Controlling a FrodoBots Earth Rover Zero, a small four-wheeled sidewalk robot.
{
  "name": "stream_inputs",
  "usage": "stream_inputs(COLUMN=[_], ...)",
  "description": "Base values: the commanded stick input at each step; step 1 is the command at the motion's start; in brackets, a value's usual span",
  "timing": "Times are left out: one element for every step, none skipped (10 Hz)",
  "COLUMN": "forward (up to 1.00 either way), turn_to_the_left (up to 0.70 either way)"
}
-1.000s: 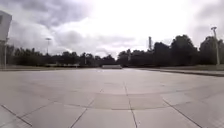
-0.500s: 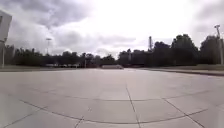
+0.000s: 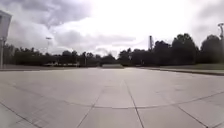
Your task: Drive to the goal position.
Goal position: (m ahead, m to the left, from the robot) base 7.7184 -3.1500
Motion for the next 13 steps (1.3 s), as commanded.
stream_inputs(forward=[0.7, 0.7, 0.7, 0.7, 0.7, 0.7, 0.7, 0.7, 0.7, 0.7, 0.7, 0.7, 0.7], turn_to_the_left=[0.0, 0.0, 0.0, 0.0, 0.0, 0.0, 0.0, 0.0, 0.0, 0.0, 0.0, 0.0, 0.0])
